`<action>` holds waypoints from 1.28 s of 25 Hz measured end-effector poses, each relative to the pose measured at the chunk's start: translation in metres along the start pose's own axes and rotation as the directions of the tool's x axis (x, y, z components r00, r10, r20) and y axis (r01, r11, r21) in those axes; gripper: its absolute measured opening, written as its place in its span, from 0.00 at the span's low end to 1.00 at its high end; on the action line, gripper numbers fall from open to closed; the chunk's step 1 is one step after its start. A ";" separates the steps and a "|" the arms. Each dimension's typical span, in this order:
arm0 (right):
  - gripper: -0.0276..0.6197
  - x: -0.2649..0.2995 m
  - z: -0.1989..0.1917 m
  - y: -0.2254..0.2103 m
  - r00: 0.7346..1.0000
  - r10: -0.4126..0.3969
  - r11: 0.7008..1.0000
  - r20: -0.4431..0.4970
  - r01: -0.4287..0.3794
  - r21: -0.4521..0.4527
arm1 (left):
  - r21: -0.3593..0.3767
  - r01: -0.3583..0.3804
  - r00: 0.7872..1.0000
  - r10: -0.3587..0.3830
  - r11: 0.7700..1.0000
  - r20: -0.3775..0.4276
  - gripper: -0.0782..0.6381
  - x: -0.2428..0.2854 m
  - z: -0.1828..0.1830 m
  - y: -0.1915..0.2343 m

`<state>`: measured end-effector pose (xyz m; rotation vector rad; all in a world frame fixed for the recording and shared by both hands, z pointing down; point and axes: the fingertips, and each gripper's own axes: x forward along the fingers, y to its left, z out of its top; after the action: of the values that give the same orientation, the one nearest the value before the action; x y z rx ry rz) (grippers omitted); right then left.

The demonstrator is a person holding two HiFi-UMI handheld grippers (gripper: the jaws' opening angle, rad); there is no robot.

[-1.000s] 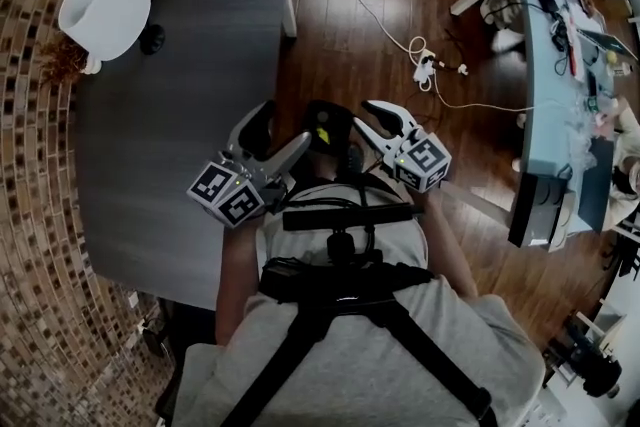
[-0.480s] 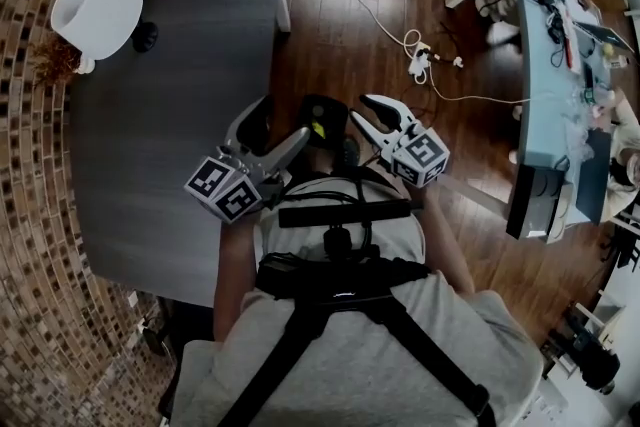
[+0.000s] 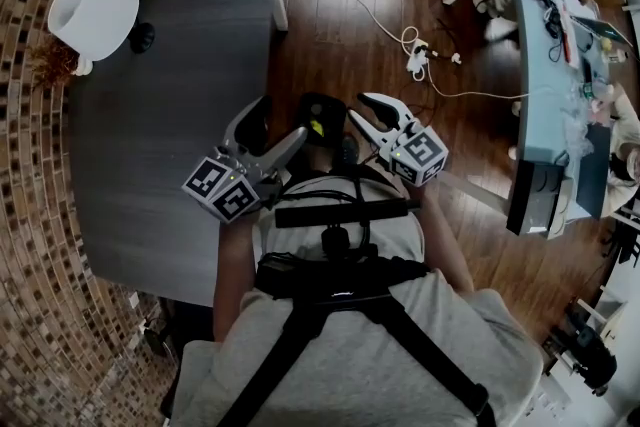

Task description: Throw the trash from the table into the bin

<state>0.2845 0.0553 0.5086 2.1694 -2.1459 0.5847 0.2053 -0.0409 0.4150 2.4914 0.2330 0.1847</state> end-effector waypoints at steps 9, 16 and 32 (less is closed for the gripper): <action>0.25 -0.001 -0.002 0.002 1.000 0.004 1.000 0.013 -0.004 -0.006 | -0.002 -0.005 1.000 0.005 1.000 -0.002 0.66 -0.003 -0.002 -0.001; 0.25 -0.005 0.001 0.004 1.000 0.000 1.000 0.006 0.000 -0.013 | -0.002 -0.007 1.000 0.007 1.000 -0.005 0.66 -0.003 -0.003 -0.004; 0.25 -0.007 -0.010 -0.002 1.000 -0.012 1.000 -0.014 0.012 -0.009 | -0.004 -0.016 1.000 0.016 1.000 -0.012 0.66 -0.001 -0.006 -0.006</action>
<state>0.2841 0.0650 0.5164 2.1661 -2.1226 0.5864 0.2022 -0.0329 0.4164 2.4889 0.2178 0.2065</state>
